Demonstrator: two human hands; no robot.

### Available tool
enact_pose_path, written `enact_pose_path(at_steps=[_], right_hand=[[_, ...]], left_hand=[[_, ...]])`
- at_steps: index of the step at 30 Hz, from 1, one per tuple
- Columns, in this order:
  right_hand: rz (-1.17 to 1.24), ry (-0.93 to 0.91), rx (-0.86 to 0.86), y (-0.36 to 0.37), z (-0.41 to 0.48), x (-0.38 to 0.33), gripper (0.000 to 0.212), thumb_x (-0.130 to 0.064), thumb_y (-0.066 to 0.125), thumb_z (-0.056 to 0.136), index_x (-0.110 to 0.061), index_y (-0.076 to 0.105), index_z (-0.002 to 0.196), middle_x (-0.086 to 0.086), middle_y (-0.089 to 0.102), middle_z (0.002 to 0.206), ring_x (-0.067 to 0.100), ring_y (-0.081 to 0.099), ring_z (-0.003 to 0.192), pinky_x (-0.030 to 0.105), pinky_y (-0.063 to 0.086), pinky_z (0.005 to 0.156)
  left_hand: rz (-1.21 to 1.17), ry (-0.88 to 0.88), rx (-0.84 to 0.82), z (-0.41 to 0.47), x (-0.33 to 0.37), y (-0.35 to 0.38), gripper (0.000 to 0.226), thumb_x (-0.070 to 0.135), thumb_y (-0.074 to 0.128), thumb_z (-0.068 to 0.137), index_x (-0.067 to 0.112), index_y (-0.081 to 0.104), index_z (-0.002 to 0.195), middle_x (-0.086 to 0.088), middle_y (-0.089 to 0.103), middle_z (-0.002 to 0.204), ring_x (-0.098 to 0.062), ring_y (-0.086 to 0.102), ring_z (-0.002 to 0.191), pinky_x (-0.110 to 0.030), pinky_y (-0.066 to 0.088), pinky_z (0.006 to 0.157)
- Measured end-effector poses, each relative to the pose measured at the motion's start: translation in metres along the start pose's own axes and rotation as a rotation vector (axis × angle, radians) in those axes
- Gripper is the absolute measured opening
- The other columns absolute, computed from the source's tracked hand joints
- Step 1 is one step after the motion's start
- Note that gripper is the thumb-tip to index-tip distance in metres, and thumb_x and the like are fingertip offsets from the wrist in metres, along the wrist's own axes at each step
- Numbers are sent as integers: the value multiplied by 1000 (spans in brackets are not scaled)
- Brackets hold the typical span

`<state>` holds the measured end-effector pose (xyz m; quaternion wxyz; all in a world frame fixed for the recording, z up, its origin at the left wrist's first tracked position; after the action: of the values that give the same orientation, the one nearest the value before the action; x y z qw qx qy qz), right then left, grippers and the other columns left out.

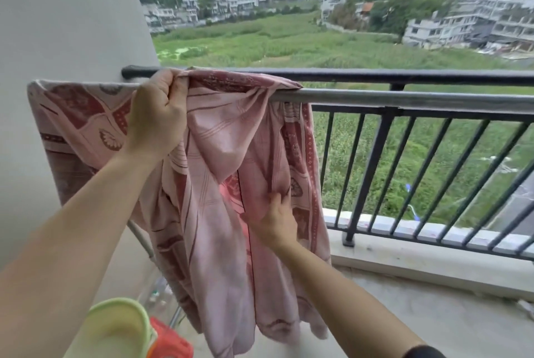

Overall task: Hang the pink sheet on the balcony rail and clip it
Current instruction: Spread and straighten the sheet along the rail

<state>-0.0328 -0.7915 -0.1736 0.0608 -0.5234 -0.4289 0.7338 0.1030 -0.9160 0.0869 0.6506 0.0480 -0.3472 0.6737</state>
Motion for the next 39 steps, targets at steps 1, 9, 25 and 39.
enact_pose_path(at_steps=[1,9,25,39], right_hand=[[-43,21,-89,1,5,1,57,-53,68,77,-13,52,116,9,54,121,34,59,108,44,53,83],[47,-138,177,-18,36,-53,76,-69,62,70,-18,42,122,5,50,119,28,54,107,43,51,78],[187,-299,538,-196,110,13,15,-29,41,102,-17,49,99,-1,60,68,21,57,57,36,47,53],[-406,-555,196,-199,82,4,39,-49,41,99,-18,64,91,1,57,80,26,64,68,40,56,62]], left_hand=[[-7,28,6,1,4,-1,24,30,45,100,18,64,91,5,61,75,10,54,65,-3,36,58],[-42,110,85,25,21,-12,18,37,62,92,24,69,103,12,59,77,8,54,65,-6,41,63],[-20,-638,145,34,-60,-9,15,9,51,82,17,62,87,-10,64,89,-24,59,92,-26,45,70],[705,205,-189,14,41,82,17,21,61,90,10,72,96,-12,69,95,-37,65,90,-42,53,72]])
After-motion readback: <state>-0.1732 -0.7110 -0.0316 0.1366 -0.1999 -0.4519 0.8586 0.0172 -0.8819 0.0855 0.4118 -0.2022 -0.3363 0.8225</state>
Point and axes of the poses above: each hand's wrist, its own z-axis towards the middle knuckle, its own y-axis out of the palm, x = y × z, the point moved 4 cm from there along z, towards the middle knuckle
